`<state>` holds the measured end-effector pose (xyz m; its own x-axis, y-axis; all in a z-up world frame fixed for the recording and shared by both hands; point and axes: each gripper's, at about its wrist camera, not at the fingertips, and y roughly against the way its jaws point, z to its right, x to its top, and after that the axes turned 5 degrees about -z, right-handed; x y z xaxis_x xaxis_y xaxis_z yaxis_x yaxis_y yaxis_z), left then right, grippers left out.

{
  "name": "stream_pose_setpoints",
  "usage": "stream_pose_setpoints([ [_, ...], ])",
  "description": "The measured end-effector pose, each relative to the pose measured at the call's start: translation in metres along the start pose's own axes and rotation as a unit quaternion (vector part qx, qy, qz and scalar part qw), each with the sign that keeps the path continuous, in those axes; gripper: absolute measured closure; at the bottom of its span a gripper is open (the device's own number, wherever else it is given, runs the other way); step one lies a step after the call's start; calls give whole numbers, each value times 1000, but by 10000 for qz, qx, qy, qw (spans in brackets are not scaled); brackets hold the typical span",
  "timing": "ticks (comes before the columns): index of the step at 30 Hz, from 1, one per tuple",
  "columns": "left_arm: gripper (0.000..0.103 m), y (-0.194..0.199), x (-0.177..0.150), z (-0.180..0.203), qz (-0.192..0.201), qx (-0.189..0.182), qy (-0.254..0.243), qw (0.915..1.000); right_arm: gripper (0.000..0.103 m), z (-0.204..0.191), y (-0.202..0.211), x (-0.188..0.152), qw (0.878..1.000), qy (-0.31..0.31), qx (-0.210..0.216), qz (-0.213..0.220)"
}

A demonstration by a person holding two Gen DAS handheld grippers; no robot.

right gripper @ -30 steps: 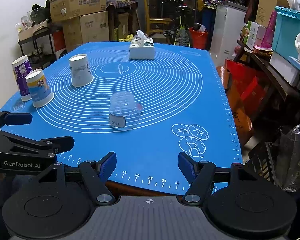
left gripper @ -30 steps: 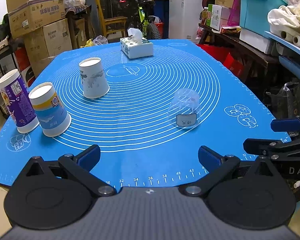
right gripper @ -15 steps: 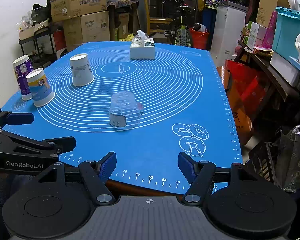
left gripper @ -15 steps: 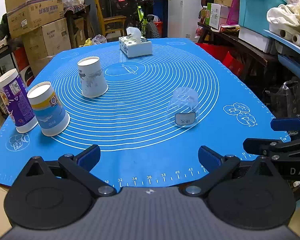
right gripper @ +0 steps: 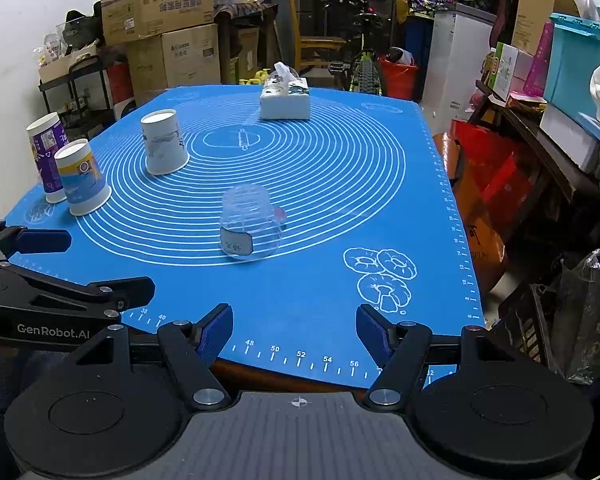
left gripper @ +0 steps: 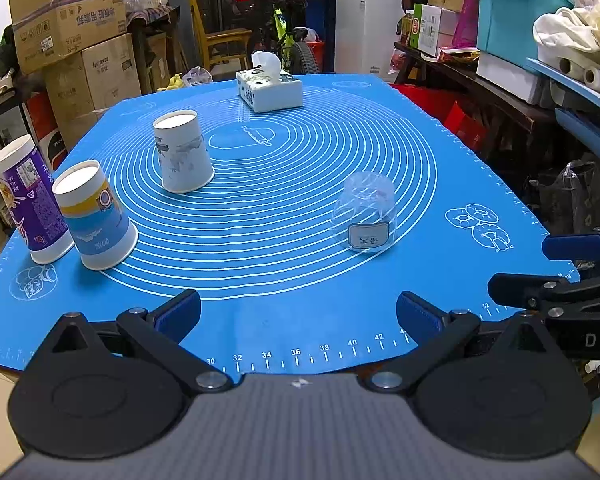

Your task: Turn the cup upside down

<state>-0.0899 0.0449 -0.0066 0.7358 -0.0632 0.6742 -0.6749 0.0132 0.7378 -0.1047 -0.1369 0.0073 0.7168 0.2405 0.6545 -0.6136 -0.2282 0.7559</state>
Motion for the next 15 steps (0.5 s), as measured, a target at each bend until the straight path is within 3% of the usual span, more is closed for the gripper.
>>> stream_pose_setpoints([
  [15, 0, 0, 0, 1, 10, 4, -10, 10000, 29, 2, 0, -1, 10000, -5, 3, -2],
])
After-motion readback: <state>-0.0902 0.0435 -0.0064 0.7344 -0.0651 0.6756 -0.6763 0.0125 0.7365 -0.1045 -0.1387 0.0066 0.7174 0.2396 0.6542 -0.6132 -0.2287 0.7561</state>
